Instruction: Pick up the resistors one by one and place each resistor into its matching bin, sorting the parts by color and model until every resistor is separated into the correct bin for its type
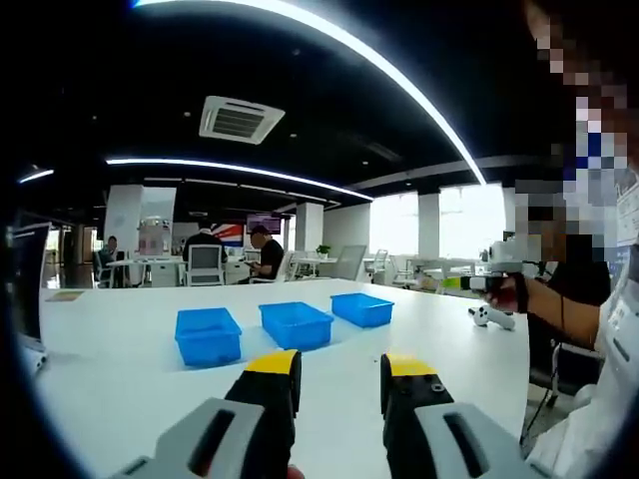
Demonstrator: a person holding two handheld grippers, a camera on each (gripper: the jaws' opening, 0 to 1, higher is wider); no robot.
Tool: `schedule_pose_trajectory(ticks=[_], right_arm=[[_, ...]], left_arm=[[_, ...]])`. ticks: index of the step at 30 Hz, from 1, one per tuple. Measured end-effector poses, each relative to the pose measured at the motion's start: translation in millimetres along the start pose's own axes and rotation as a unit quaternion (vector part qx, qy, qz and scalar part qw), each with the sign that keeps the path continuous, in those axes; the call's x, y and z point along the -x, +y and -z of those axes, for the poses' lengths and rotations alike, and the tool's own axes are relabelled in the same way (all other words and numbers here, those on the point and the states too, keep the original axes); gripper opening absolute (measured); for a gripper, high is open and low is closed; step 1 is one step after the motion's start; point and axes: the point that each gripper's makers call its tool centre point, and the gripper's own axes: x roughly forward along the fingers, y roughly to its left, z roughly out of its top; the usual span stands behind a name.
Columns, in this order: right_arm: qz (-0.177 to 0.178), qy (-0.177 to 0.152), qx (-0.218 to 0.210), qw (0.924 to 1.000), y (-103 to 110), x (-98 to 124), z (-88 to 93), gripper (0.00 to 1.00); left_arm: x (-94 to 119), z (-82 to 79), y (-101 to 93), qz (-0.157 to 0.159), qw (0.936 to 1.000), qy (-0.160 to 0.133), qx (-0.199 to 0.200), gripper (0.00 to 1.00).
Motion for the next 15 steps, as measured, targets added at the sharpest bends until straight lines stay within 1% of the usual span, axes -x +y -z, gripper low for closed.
schedule_pose_trajectory(ticks=[1,4,5,6,8,10,11,12,13,15], right_arm=[[0.0,0.002,-0.002,1.0,-5.6,-10.0,-3.0,0.03],[0.004,0.014,0.015,0.9998,-14.5,-31.6,-8.1,0.03],[0.006,0.017,0.029,0.9994,-18.4,-40.0,-11.1,0.03],[0.008,0.021,0.052,0.9984,-22.1,-48.6,-14.2,0.03],[0.023,0.026,0.067,0.9971,-30.5,-62.6,-17.8,0.03],[0.018,0.04,0.081,0.9958,-34.3,-84.1,-18.3,0.03],[0.019,0.042,0.081,0.9956,-35.3,-89.6,-18.4,0.03],[0.021,0.051,0.087,0.9947,-38.1,-100.6,-16.6,0.03],[0.023,0.061,0.095,0.9934,-41.6,-111.5,-14.4,0.03],[0.029,0.068,0.093,0.9929,-52.5,-129.1,-13.5,0.03]], left_arm=[[0.0,-0.2,0.0,0.0,1.0,0.0,0.0,0.34],[0.3,0.0,0.5,-0.001,1.0,0.0,0.001,0.34],[0.4,0.1,0.7,-0.001,1.0,0.0,0.001,0.34],[0.5,-0.1,0.9,-0.001,1.0,0.0,0.001,0.34],[0.7,-0.6,1.1,-0.001,1.0,0.0,0.001,0.34],[1.2,-1.3,0.8,-0.001,1.0,-0.002,0.0,0.34],[1.4,-1.5,0.9,-0.001,1.0,-0.002,0.0,0.34],[1.7,-1.6,1.6,-0.002,1.0,-0.002,0.001,0.34],[1.9,-1.6,2.2,-0.003,1.0,-0.002,0.001,0.34],[2.3,-1.5,2.8,-0.004,1.0,-0.002,0.002,0.34]])
